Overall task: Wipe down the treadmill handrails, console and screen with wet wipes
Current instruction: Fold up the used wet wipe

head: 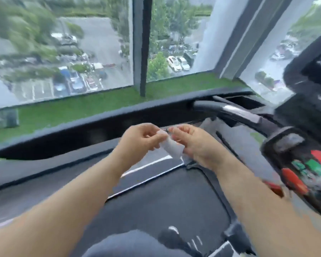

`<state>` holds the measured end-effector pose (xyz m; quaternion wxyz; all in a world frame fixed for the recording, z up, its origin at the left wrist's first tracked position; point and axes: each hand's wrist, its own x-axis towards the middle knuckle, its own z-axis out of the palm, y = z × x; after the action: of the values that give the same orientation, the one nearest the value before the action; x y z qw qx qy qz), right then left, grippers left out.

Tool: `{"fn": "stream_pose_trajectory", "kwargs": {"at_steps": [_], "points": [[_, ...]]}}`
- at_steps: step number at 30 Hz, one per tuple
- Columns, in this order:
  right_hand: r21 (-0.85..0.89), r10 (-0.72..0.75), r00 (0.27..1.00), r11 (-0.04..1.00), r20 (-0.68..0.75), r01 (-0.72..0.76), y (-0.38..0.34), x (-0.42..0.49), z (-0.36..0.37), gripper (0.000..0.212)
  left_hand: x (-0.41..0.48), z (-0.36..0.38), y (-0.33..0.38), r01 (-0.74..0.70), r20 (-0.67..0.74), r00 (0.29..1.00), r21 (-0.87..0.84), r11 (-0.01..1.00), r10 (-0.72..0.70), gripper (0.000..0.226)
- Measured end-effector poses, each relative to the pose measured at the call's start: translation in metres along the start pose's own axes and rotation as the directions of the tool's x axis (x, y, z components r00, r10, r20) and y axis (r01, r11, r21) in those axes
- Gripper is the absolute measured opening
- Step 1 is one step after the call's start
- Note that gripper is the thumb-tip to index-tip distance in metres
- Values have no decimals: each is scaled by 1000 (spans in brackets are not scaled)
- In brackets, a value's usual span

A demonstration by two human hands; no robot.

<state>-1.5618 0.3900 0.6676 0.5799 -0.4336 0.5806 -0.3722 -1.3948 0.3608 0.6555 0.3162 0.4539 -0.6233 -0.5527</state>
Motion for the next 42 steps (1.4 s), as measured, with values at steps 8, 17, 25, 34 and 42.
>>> {"fn": "stream_pose_trajectory", "kwargs": {"at_steps": [8,17,25,34,42], "points": [[-446,240,785,893,571,51,32,82,189,8,-120,-125,-115,349,-622,675,-204,915,-397,21],[-596,490,340,675,803,435,101,80,351,7,-255,-97,-189,253,-685,15,-702,666,-728,18],[-575,640,134,554,757,602,136,33,477,11,-330,-116,-222,18,-550,-293,-821,571,-782,10],[-584,623,193,516,758,627,151,3,657,4,-436,-258,-272,47,-566,-283,-814,579,-774,12],[-592,599,203,574,775,565,142,2,795,13,-511,-402,-302,163,-615,-245,-788,593,-750,15]]}}
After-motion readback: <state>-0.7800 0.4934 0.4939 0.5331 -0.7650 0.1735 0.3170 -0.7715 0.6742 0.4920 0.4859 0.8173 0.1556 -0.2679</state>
